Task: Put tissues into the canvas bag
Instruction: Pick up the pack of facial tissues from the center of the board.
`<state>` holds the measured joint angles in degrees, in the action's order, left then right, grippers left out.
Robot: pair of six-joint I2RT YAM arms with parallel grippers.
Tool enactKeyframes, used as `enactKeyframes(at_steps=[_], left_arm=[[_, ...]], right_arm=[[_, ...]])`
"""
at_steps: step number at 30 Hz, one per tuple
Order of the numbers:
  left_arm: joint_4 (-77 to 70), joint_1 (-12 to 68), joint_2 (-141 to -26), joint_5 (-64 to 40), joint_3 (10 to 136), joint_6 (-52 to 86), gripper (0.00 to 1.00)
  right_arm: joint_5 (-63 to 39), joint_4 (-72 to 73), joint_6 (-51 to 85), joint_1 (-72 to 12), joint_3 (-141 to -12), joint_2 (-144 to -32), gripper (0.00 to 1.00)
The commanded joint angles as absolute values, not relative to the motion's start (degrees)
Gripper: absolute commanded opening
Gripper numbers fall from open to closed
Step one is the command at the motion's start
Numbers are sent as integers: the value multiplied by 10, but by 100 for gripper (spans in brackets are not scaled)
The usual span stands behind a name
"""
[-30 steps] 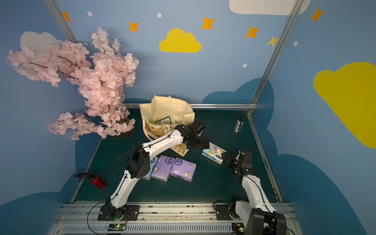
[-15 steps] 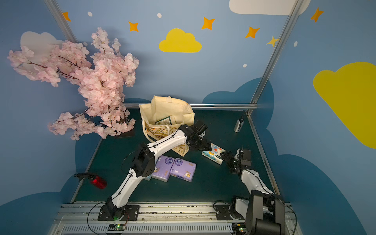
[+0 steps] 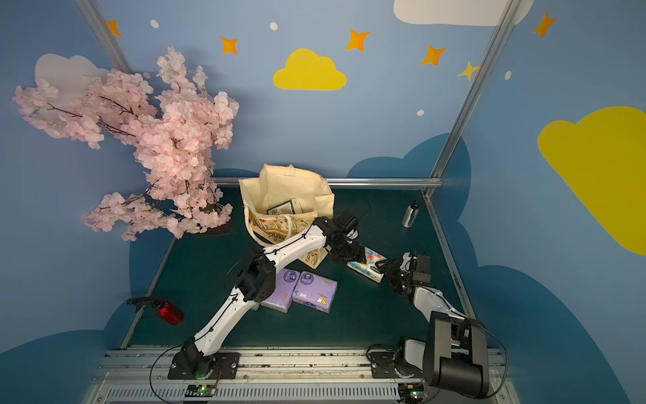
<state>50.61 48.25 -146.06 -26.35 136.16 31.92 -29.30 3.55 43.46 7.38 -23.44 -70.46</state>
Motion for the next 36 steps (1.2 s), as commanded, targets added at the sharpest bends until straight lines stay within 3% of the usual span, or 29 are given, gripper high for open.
enactKeyframes(at_steps=[1,10,17,21,27,36], left_arm=[[485,485,-1453,-306,1364,305,80],[504,498,-1428,-347,1355,294,74],[487,500,-1340,-319,1227,308,76],[486,489,-1312,-292,1192,320,80],[525,483,-1347,-281,1244,306,83],[523,488,-1390,-297,1274,303,83]], right_arm=[[-331,28,421,67,-253,-682,69],[-355,-76,374,60,-283,-670,55],[-253,-243,343,69,-293,-550,68],[-215,-305,306,91,-304,-530,81],[-274,-267,266,120,-306,-622,82],[-307,-181,274,133,-294,-671,83]])
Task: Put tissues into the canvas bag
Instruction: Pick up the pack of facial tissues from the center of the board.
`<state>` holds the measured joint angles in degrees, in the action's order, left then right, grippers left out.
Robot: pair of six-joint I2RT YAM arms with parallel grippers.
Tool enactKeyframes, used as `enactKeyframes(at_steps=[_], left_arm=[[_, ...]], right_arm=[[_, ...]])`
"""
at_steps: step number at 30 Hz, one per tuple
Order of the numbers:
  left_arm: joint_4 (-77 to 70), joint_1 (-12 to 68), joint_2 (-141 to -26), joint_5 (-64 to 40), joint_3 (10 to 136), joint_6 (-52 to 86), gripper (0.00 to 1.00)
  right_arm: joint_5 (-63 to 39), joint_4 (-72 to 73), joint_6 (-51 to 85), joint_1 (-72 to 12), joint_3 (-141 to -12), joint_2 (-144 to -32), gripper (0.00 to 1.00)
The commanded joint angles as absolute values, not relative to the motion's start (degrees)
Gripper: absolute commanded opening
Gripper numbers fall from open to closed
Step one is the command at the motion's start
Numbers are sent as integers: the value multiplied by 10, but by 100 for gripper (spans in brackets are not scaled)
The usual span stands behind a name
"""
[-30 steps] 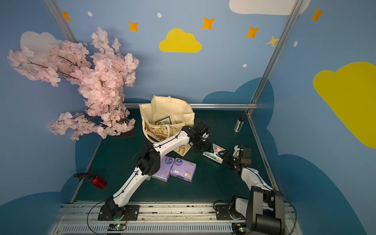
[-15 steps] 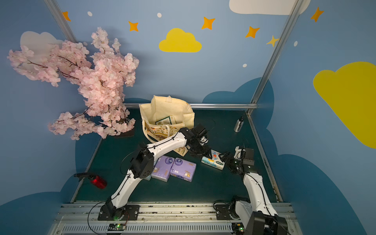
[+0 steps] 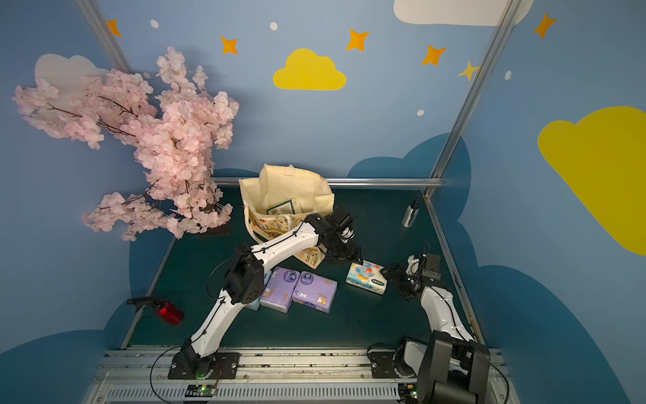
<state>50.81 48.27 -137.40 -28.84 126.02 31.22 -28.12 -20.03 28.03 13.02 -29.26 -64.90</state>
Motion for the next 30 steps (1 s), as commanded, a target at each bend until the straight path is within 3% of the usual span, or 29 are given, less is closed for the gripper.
enactKeyframes(at_steps=[1,15,21,26,30], left_arm=[[520,490,-1391,-300,1273,302,83],[502,489,-1444,-370,1306,317,86],[427,488,-1405,-397,1257,355,86],[388,486,-1369,-400,1219,383,86],[389,484,-1370,-399,1221,385,86]], right_arm=[[-310,-190,274,133,-298,-683,83],[-391,-59,348,107,-252,-734,79],[-449,-31,414,120,-242,-690,69],[-499,-2,476,130,-242,-650,53],[-523,-55,452,130,-276,-646,51]])
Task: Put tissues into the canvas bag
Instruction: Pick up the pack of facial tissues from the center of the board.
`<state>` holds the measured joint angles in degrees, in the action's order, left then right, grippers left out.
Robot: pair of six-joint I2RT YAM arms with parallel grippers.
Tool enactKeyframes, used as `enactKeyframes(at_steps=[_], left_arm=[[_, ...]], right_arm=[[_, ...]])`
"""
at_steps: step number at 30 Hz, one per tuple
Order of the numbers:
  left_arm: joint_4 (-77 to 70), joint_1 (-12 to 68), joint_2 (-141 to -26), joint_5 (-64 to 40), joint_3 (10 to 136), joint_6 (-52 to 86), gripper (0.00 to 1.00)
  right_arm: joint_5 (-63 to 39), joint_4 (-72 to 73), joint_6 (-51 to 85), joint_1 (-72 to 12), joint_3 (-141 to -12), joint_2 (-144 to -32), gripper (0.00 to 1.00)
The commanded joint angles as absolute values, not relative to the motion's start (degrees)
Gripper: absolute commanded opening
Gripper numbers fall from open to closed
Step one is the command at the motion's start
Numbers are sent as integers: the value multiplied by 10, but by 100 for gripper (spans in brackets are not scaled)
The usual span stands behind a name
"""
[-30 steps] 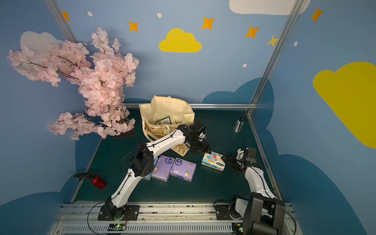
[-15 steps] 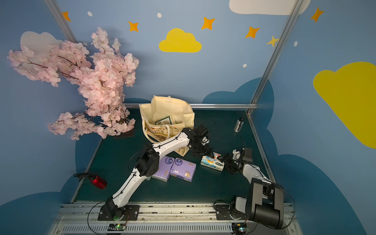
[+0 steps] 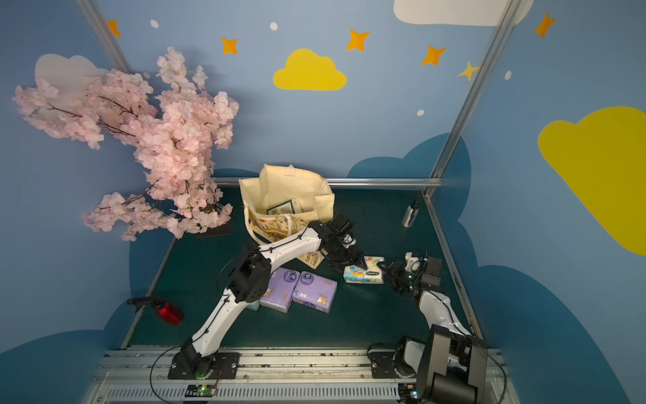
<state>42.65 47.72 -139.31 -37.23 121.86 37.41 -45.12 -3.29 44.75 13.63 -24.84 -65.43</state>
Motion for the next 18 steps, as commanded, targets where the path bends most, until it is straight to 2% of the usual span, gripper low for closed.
enactKeyframes(at_steps=[1,4,8,10,13,18], left_arm=[[389,484,-1369,-399,1221,385,86],[380,484,-1365,-393,1216,386,86],[373,482,-1363,-388,1218,388,86],[374,482,-1363,-387,1219,386,86],[375,479,-1363,-384,1219,387,86],[380,478,-1361,-378,1220,384,85]], right_arm=[[-520,-82,436,130,-286,-645,52],[-514,-135,397,130,-303,-644,53],[-513,-160,375,129,-308,-644,50],[-513,-164,367,128,-310,-646,45],[-504,-186,344,127,-320,-652,32],[-505,-198,326,128,-332,-654,27]])
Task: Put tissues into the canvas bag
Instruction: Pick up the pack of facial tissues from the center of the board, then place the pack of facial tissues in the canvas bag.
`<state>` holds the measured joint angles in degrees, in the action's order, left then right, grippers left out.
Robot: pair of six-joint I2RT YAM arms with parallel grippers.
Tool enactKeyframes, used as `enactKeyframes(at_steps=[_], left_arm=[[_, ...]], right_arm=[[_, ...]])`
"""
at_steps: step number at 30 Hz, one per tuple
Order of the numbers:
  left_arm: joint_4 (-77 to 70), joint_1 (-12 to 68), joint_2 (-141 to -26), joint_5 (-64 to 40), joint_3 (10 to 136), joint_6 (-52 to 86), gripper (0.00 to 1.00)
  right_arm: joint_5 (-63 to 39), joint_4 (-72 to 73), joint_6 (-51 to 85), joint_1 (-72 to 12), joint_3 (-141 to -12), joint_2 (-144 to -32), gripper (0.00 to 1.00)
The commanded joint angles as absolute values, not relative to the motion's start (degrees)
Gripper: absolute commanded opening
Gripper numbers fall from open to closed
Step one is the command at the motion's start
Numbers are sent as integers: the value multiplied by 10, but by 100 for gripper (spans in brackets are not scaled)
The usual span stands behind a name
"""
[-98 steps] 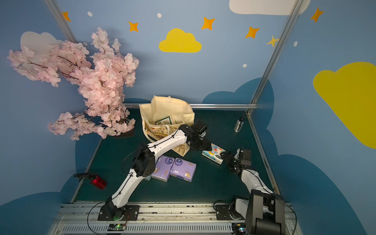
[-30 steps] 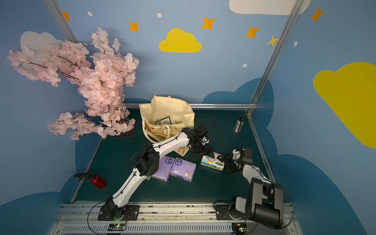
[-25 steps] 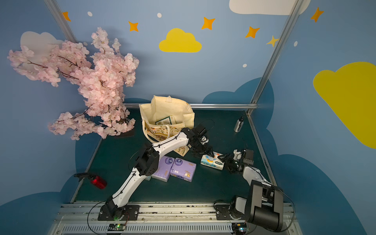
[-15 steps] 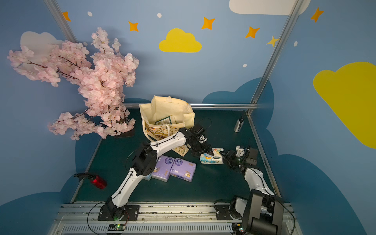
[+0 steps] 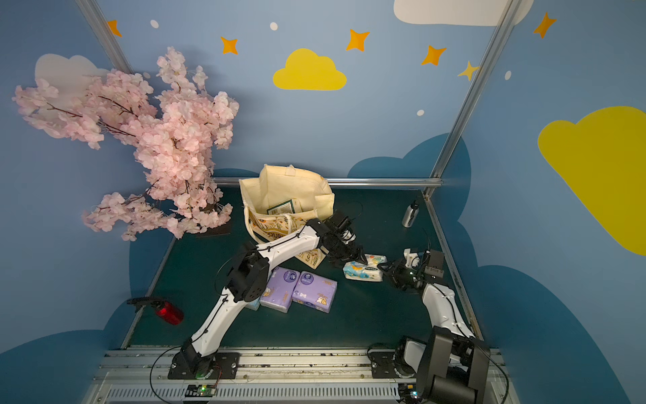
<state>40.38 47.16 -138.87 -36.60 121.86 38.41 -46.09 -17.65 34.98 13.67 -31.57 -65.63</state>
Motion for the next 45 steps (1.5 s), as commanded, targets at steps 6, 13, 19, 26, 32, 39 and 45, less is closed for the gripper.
enactKeyframes(at_steps=[6,13,19,26,32,39,45], left_arm=[[402,469,-1342,-357,1221,375,85],[431,466,-1306,-324,1228,365,86],[448,466,-1271,-299,1230,361,86],[454,474,-1216,-263,1214,351,87],[476,490,-1161,-223,1189,323,87],[452,491,-1063,-159,1136,313,89],[518,469,-1030,-135,1186,298,91]], right_arm=[[-523,-189,338,139,-347,-639,25],[-546,-251,316,197,-411,-613,26],[-564,-315,283,224,-481,-608,26],[-579,-331,289,241,-541,-605,27],[-589,-298,329,250,-594,-609,27],[-604,-244,394,243,-652,-611,27],[-582,-199,431,188,-716,-626,29]])
